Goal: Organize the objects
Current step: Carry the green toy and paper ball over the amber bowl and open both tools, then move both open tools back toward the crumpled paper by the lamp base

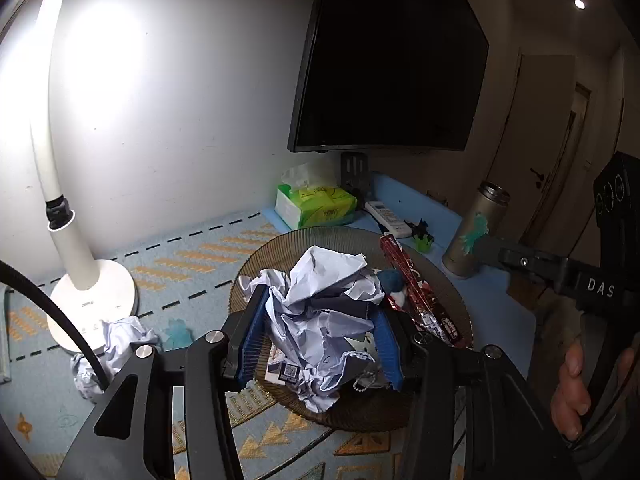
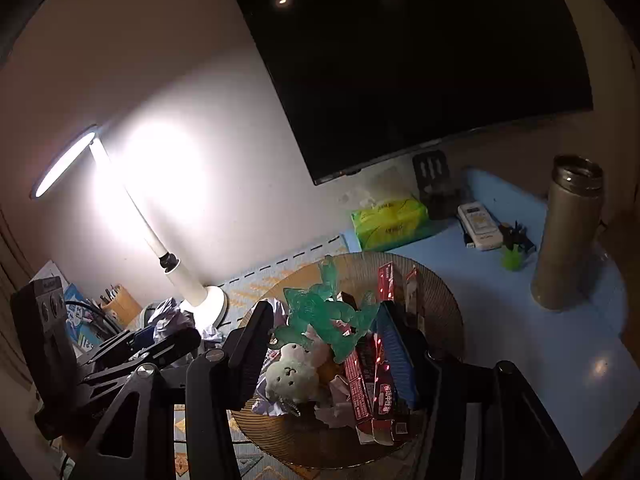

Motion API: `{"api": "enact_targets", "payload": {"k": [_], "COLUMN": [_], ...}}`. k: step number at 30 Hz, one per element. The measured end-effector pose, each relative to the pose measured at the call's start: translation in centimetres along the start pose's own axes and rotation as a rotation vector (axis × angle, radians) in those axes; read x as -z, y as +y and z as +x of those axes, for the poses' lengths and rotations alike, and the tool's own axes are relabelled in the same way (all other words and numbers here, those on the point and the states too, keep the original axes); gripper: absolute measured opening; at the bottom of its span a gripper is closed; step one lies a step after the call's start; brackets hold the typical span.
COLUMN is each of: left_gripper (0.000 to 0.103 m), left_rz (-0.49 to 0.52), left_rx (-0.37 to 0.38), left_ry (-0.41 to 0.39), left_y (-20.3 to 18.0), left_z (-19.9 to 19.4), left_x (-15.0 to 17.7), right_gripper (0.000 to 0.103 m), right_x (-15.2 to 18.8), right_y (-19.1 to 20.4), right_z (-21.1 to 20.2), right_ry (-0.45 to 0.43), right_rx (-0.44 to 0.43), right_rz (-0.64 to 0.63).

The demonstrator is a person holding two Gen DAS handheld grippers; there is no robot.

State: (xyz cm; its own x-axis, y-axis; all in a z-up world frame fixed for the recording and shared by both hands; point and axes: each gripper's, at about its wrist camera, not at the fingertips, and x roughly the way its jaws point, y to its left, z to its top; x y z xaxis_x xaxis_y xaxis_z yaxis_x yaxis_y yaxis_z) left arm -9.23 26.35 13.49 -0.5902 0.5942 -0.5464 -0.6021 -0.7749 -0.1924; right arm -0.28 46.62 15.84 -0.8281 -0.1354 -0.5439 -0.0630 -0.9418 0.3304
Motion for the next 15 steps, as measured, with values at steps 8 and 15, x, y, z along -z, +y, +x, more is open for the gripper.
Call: {"api": "enact_targets", "payload": {"k": [8,15], "left_gripper": [0.089,0.089], "left_rz": [-0.114,-0.141], "left_rx": [0.089,0.075], "left_ry": [0.089,0.049], "left_y": [1.7,4.3], "left_z": [3.8,0.2], "left_x": [1.3,2.6], "right_gripper": [0.085,0.085], "right_x": [1.9,2.6], "right_y": [-2.1,-0.5], "right_z": [2.3,1.0], "right_ry": [0.085,0.027], "right_rx": [-0.111,-0.052], "right_rz": [0.096,0.003]}}
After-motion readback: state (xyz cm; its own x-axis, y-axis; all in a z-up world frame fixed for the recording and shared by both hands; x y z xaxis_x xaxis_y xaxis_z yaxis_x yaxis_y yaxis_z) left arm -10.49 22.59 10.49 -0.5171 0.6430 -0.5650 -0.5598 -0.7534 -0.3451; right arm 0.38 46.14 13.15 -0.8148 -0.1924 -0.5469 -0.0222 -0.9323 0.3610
